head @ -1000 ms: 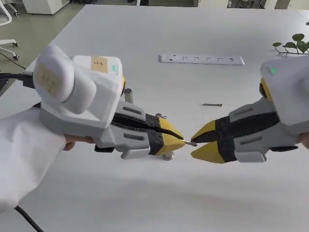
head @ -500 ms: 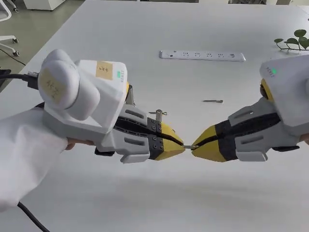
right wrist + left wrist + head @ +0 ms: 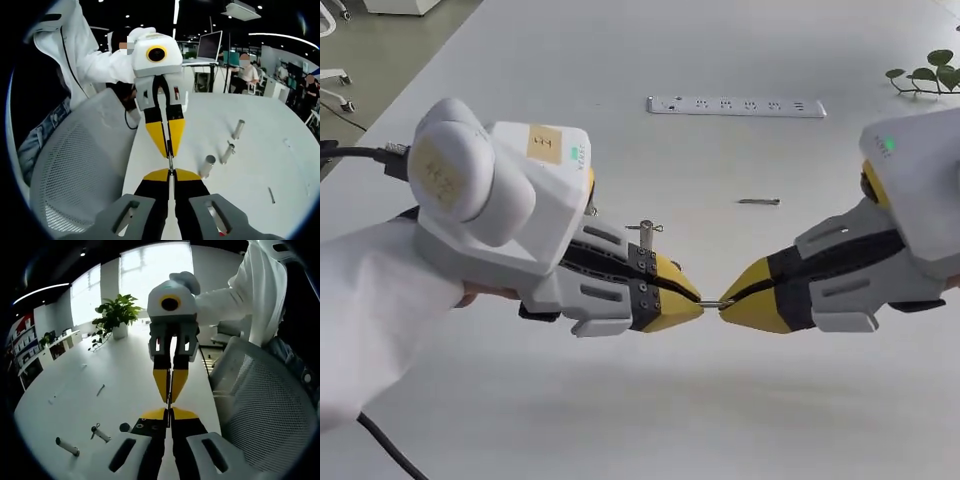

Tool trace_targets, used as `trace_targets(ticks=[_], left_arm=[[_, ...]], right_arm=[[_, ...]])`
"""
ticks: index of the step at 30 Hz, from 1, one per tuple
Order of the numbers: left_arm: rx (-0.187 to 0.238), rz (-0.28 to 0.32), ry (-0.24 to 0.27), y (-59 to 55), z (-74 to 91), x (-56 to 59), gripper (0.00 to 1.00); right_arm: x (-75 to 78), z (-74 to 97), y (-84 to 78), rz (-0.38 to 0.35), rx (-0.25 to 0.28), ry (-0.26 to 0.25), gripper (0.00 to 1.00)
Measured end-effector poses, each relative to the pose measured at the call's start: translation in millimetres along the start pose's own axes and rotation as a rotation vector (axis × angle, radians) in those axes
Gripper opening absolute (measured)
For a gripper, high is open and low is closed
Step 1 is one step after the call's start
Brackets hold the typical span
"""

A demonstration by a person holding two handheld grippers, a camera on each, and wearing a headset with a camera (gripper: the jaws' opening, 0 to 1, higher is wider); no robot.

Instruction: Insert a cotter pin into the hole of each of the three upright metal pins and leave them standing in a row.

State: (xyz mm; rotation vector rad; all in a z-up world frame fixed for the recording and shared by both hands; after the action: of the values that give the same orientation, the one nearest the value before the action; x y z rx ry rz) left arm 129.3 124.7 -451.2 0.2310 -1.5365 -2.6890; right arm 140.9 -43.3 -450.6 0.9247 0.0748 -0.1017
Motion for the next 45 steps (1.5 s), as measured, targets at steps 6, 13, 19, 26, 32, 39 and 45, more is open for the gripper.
trace_targets(ticks=[6, 13, 19, 26, 32, 39, 45], left_arm=[[0.034, 0.064, 0.080, -5.8, -0.1, -8.8, 0.10], [0.038, 0.135, 0.229, -20.7, 0.0, -22.0, 0.25], [0.015, 0.200, 0.289, -37.6, -4.0, -29.1, 0.32], [0.000, 0.281, 0.321, -56.2, -15.3, -30.5, 0.33], [-0.011, 0.341, 0.321, -68.4, -24.8, -30.7, 0.33], [-0.023, 0.364, 0.314, -75.3, -34.9, -31.8, 0.30], [-0.045, 0.355, 0.316, -79.8, -40.8, -32.5, 0.26]], right_arm=[[11.0, 3.0, -3.1, -0.014, 0.005, -0.039, 0.00], [27.1, 8.5, -9.6, -0.038, -0.001, -0.097, 0.00], [41.1, 7.9, -19.1, -0.052, -0.019, -0.140, 0.00], [51.4, 2.9, -25.6, -0.053, -0.044, -0.163, 0.00], [56.2, -1.8, -28.6, -0.045, -0.072, -0.163, 0.00], [56.6, -7.4, -28.1, -0.025, -0.104, -0.147, 0.00], [57.1, -11.0, -27.5, -0.006, -0.127, -0.134, 0.00]])
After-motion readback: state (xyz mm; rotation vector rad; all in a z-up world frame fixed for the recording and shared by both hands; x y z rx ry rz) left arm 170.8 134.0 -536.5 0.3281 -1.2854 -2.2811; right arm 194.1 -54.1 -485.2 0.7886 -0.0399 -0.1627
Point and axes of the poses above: the centre of the closed fingertips' face, and the gripper's own axes: z roughly backward along the fingers, x roughly to its right, y roughly out of its top, the point moved 10 cm from there along z, roughly backward along the fingers, and after that the axes turned 6 degrees about -z, right-handed, at the moved point
